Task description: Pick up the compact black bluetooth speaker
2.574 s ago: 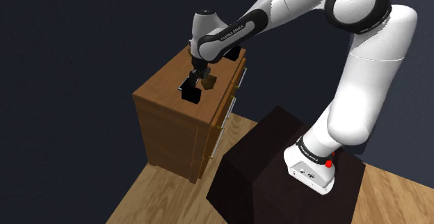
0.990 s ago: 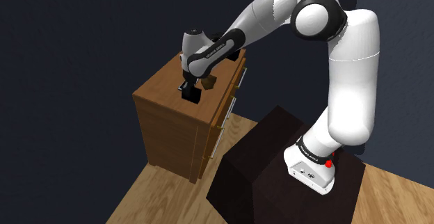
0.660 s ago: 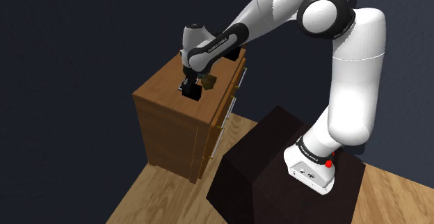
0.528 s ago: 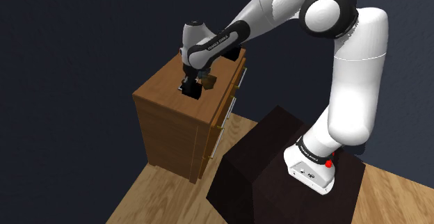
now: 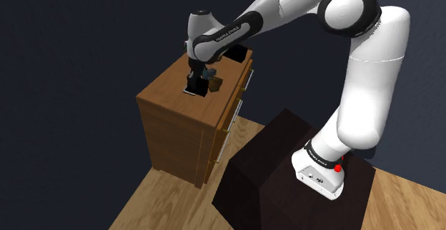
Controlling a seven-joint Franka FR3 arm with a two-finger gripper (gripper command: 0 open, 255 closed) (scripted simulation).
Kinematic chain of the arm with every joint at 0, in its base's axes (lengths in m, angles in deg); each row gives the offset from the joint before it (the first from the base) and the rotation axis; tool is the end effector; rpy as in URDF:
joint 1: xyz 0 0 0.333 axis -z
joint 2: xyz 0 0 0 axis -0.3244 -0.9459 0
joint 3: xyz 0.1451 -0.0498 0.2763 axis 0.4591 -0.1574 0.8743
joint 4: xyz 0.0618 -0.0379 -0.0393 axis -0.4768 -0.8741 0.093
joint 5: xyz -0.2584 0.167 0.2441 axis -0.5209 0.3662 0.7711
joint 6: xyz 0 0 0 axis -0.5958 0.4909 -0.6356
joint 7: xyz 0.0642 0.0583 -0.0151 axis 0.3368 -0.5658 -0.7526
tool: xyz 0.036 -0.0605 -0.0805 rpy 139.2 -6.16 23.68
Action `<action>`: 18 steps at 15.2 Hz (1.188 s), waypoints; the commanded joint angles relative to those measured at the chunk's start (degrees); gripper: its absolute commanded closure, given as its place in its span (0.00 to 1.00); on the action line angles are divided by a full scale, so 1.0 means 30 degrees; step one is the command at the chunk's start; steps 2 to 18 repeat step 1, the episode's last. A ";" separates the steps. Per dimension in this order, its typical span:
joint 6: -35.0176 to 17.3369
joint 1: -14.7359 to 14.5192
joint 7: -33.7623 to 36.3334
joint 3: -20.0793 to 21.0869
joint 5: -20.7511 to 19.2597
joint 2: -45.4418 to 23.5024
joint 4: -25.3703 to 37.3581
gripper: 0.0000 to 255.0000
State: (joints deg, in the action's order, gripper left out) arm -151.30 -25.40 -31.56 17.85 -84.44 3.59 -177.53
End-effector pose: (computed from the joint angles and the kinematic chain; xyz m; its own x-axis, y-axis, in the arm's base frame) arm 0.6131 0.1396 0.2645 0.9128 0.4082 0.0093 0.4079 -0.9126 0.0273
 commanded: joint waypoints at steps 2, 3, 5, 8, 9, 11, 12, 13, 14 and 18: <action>0.0123 0.0017 -0.0028 0.0012 0.0025 0.0122 -0.0003 1.00; 0.0123 0.0017 -0.0028 0.0012 0.0025 0.0122 -0.0003 1.00; 0.0123 0.0017 -0.0028 0.0012 0.0025 0.0122 -0.0003 1.00; 0.0123 0.0017 -0.0028 0.0012 0.0025 0.0122 -0.0003 1.00; 0.0123 0.0017 -0.0028 0.0012 0.0025 0.0122 -0.0003 1.00; 0.0123 0.0017 -0.0028 0.0012 0.0025 0.0122 -0.0003 1.00; 0.0123 0.0017 -0.0028 0.0012 0.0025 0.0122 -0.0003 1.00; 0.0123 0.0017 -0.0028 0.0012 0.0025 0.0122 -0.0003 1.00; 0.0123 0.0017 -0.0028 0.0012 0.0025 0.0122 -0.0003 1.00; 0.0123 0.0017 -0.0028 0.0012 0.0025 0.0122 -0.0003 1.00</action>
